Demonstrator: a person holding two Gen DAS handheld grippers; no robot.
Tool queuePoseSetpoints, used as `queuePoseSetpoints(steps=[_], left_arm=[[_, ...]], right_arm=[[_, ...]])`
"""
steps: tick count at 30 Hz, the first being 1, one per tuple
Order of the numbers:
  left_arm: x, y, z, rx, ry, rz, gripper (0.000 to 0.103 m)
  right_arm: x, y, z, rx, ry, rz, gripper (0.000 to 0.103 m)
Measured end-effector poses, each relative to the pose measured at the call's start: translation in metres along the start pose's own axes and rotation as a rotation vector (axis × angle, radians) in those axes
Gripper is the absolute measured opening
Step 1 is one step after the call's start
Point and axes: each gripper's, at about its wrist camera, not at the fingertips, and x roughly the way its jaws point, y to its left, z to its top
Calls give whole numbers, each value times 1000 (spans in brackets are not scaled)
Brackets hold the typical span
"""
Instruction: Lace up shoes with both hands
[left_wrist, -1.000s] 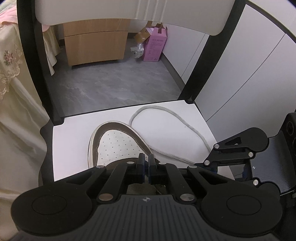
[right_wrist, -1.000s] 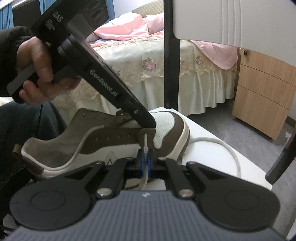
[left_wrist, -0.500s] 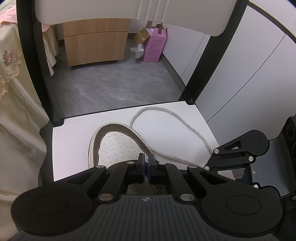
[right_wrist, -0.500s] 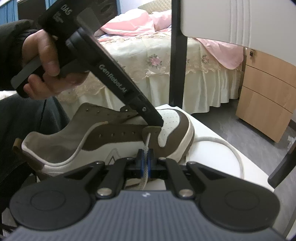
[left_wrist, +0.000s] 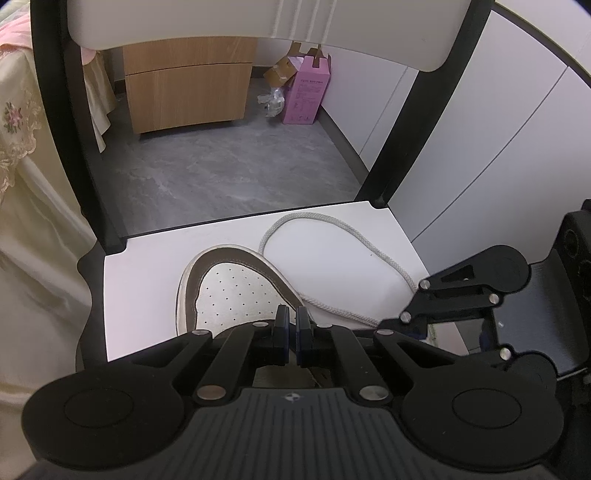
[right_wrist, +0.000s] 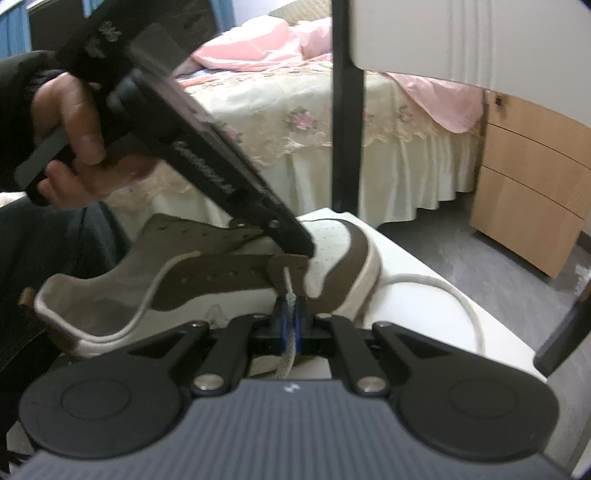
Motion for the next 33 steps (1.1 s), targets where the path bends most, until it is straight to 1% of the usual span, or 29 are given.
queuePoseSetpoints(steps=[2, 7, 9, 11, 14, 17, 18, 19, 20, 21, 22, 23, 24, 25, 26, 30, 32, 33], left_arm=[[0, 0, -1, -1, -4, 1, 3], [1, 2, -3, -20, -16, -8, 3], [0, 4, -4, -38, -30, -10, 3], [-1, 6, -6, -62, -48, -14, 3], [-7, 9, -15, -110, -117, -43, 5], [-16, 14, -27, -167, -208, -78, 6], [-19, 18, -32, -212, -234, -94, 11], [-21, 22, -37, -256, -258, -112, 21], [-23, 26, -42, -300, -275, -136, 28], [-24, 32, -46, -345, -294, -165, 39], [-25, 37, -49, -391, -311, -195, 41], [-25, 43, -52, -438, -324, -235, 41], [-24, 48, -55, -491, -328, -291, 41], [-22, 52, -56, -526, -329, -339, 41], [-22, 54, -57, -545, -334, -370, 41], [-20, 55, -61, -574, -337, -441, 40], [-18, 57, -64, -592, -335, -464, 29], [-18, 60, -66, -609, -337, -483, 16]], right_arm=[[1, -3, 0, 24, -1, -5, 5], [-3, -7, 3, 74, -50, -5, 5], [-4, -11, 3, 106, -63, 4, 5], [-5, -11, 3, 105, -63, 4, 5], [-4, -13, 2, 109, -58, -2, 5], [-5, -18, 3, 130, -62, -5, 5], [-7, -19, 3, 139, -68, -6, 5], [-9, -20, 3, 146, -73, -10, 5], [-11, -20, 3, 145, -78, -20, 5], [-13, -20, 4, 144, -82, -30, 5], [-16, -19, 4, 142, -86, -41, 5], [-18, -17, 5, 135, -87, -55, 5], [-19, -14, 7, 126, -84, -67, 5], [-21, -9, 9, 110, -83, -76, 5], [-23, -4, 12, 94, -83, -84, 5], [-27, 19, 25, 43, -104, -89, 5], [-29, 28, 31, 34, -115, -90, 6], [-29, 31, 33, 35, -116, -92, 6]])
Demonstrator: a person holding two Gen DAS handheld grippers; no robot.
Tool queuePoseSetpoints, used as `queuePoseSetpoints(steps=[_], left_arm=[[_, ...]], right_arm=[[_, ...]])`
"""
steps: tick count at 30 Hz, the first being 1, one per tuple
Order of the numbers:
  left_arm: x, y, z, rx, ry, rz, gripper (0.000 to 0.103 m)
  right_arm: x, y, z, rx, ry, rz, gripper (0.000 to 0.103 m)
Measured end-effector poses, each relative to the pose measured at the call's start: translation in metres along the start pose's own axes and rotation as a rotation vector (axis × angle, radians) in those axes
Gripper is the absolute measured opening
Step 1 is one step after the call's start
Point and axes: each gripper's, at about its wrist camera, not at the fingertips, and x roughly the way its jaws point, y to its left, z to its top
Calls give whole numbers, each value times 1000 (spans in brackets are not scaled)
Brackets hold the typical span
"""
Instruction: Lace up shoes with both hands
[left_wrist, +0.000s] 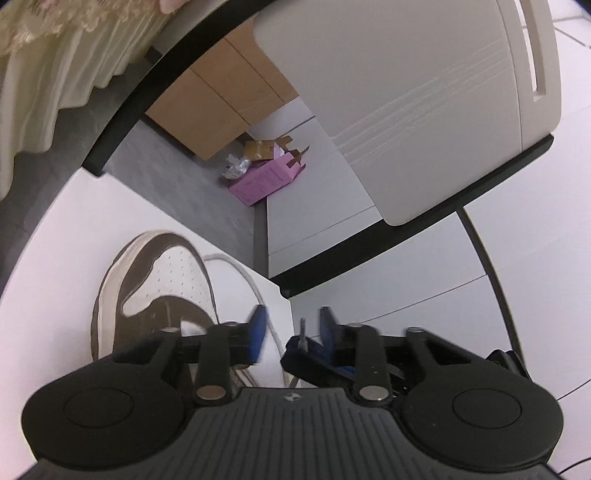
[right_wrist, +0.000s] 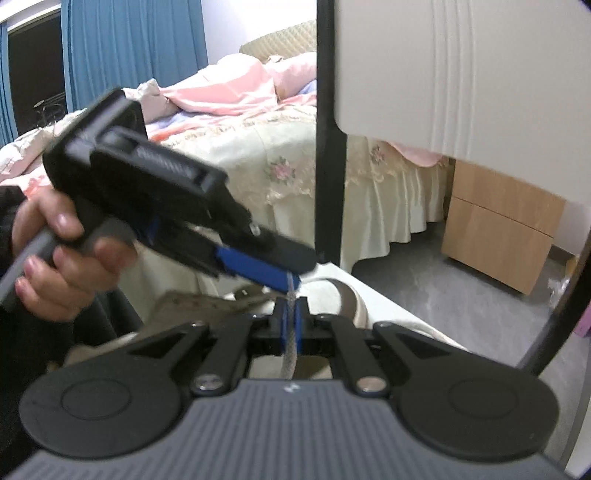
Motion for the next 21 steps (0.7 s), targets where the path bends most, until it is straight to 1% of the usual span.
queuePoseSetpoints(steps=[1, 2, 3, 6, 7, 9, 12, 14, 17, 21], left_arm=[[-1, 3, 0, -20, -2, -17, 7], [-2, 6, -1, -44, -6, -40, 3], [-3, 9, -1, -65, -9, -59, 3], [-4, 12, -1, -94, -17, -63, 3], [-4, 15, -2, -113, -21, -74, 3], [-3, 20, -3, -157, -33, -98, 3], [-3, 25, -6, -211, -59, -111, 3], [-3, 30, -8, -245, -62, -130, 3], [-2, 35, -13, -285, -56, -166, 3], [-3, 37, -21, -329, -77, -202, 3]], right_arm=[[0, 2, 2, 0, 0, -2, 6], [0, 4, 3, 3, 1, -3, 6], [0, 6, 3, 5, 4, -5, 6], [-1, 10, 3, 12, 9, -22, 8], [-1, 10, 3, 19, 10, -27, 8], [-4, 10, 4, 53, 5, -33, 9], [-13, 8, 4, 156, -12, -40, 14], [-24, 5, 2, 285, -35, -31, 14], [-34, -2, -5, 552, -79, 36, 16], [-33, -17, -24, 918, -136, 105, 23]])
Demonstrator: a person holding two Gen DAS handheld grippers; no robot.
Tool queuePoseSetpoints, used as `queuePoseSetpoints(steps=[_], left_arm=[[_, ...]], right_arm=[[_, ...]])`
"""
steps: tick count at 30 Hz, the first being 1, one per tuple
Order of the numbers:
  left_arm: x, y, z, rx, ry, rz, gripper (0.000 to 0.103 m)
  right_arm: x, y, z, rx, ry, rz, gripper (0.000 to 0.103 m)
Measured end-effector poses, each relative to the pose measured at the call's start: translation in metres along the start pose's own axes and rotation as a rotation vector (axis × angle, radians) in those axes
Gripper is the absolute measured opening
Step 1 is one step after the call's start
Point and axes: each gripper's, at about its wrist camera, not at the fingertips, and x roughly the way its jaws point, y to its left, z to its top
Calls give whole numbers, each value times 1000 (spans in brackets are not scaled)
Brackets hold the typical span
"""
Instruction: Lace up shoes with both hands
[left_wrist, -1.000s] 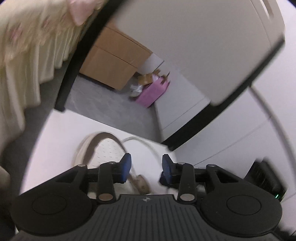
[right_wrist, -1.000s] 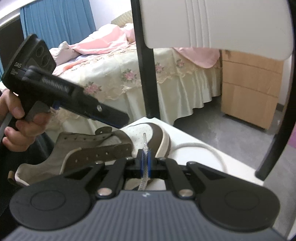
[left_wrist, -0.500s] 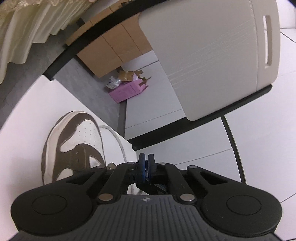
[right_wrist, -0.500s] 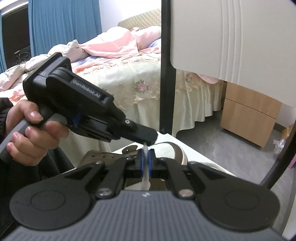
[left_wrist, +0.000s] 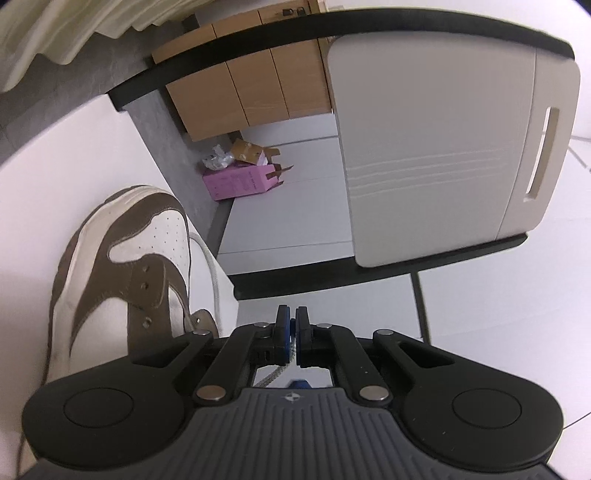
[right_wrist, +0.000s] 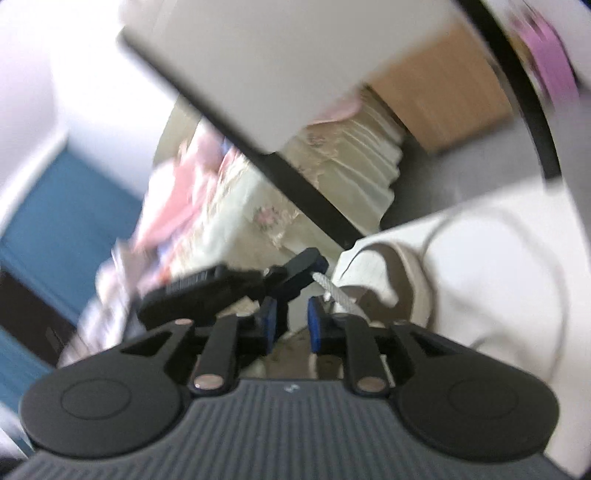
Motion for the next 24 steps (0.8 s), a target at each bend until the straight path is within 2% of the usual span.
queuePoseSetpoints(steps=[5, 8, 17, 21, 24], left_arm=[[0, 8, -1, -65, -8, -54, 3], [0, 12, -1, -96, -7, -77, 3], [2, 23, 2, -159, 16, -100, 3], [2, 29, 4, -188, 9, -87, 3], [2, 33, 5, -213, 14, -99, 3]], right_arm=[[3, -30, -12, 382, -82, 118, 28], [6, -40, -23, 521, -132, 143, 28], [12, -52, -28, 614, -237, 157, 25], [18, -50, -28, 611, -232, 165, 11], [18, -49, -28, 604, -242, 155, 6]])
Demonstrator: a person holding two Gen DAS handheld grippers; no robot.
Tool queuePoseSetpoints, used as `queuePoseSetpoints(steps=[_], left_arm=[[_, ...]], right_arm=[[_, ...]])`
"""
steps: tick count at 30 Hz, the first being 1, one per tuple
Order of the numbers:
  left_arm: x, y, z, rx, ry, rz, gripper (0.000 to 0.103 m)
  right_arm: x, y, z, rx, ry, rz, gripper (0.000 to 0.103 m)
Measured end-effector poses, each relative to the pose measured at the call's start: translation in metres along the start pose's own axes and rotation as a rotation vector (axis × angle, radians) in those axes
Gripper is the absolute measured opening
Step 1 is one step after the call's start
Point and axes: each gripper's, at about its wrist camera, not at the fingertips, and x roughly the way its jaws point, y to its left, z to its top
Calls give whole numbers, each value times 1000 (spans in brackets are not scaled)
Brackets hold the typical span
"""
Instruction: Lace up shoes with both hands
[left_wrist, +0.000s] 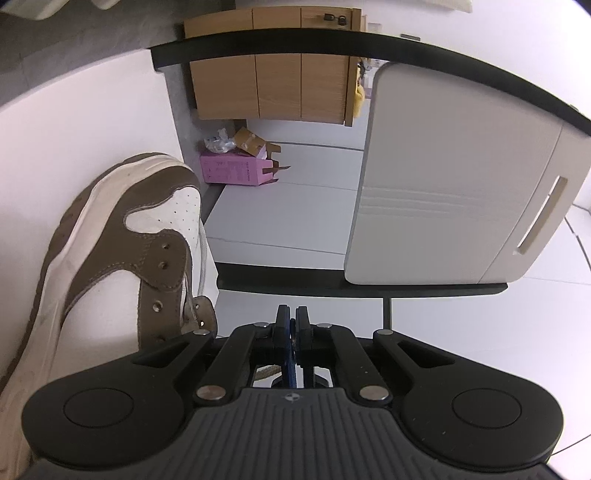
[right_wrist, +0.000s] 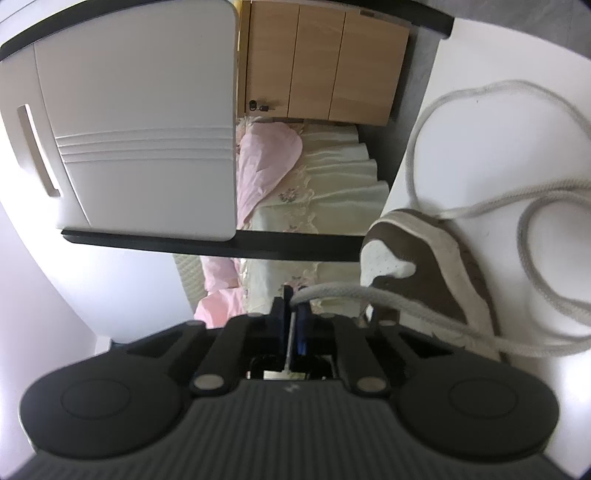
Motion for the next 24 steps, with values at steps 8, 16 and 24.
queuePoseSetpoints(steps=[8, 16, 24], left_arm=[[-3, -18, 3, 136, 40, 106, 3], [-2, -45, 7, 368, 53, 329, 3], [19, -57, 7, 528, 99, 457, 3]], right_arm=[[0, -6, 14, -28, -20, -15, 3], [-2, -13, 30, -115, 8, -76, 3], [6, -33, 38, -103, 46, -135, 3]])
